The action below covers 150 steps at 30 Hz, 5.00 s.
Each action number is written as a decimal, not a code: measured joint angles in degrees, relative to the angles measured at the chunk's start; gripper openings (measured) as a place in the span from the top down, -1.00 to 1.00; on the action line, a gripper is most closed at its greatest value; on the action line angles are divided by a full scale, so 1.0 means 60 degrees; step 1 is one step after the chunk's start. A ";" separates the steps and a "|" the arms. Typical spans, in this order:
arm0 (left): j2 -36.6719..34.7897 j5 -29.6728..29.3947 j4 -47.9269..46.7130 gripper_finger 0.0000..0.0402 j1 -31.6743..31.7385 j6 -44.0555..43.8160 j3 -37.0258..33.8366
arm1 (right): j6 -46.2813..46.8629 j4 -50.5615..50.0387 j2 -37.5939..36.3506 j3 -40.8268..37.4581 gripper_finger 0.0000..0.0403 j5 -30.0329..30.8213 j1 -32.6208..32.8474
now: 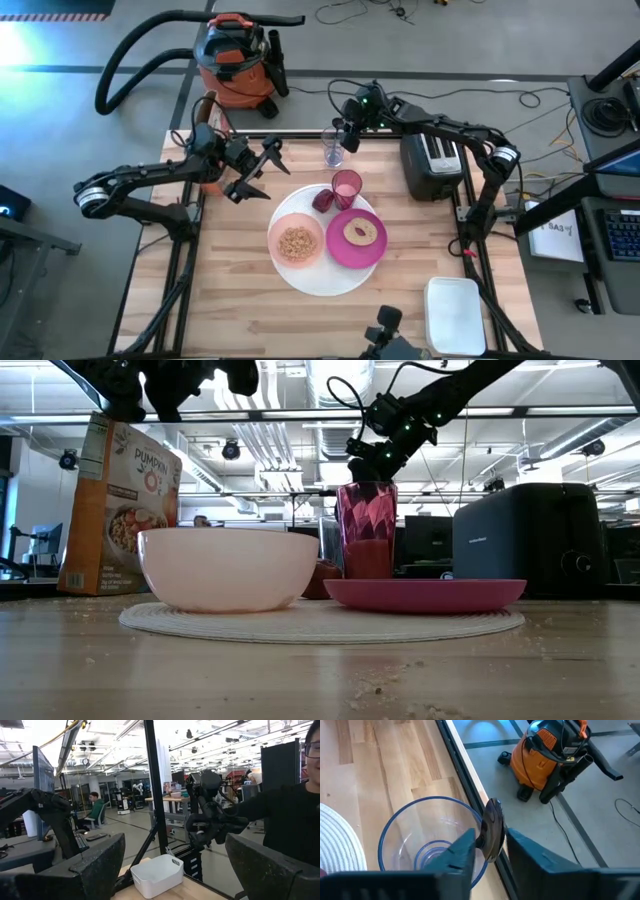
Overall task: Arrange a breakfast setting
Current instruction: Put the blue spoon on the table to the left of the white table mat
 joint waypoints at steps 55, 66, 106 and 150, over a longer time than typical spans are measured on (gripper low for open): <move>0.1635 -1.0915 -0.1783 -0.16 0.0087 0.4698 0.0004 | 0.4701 -0.2726 -0.1552 0.3177 0.96 0.1658 0.1213; 0.3360 -1.2182 -0.0796 -0.11 0.0087 0.4678 0.1085 | 0.4590 -0.1722 -0.1485 0.3173 0.96 0.3526 0.1839; 0.5231 -1.3184 -0.1151 0.79 -0.0197 0.5501 0.3794 | 0.4073 -0.0641 -0.0915 0.3166 0.96 0.5054 0.2109; 0.5202 -1.3877 -0.2022 0.61 -0.0208 0.5577 0.3905 | 0.4350 -0.0998 -0.0841 0.3166 0.96 0.5882 0.2175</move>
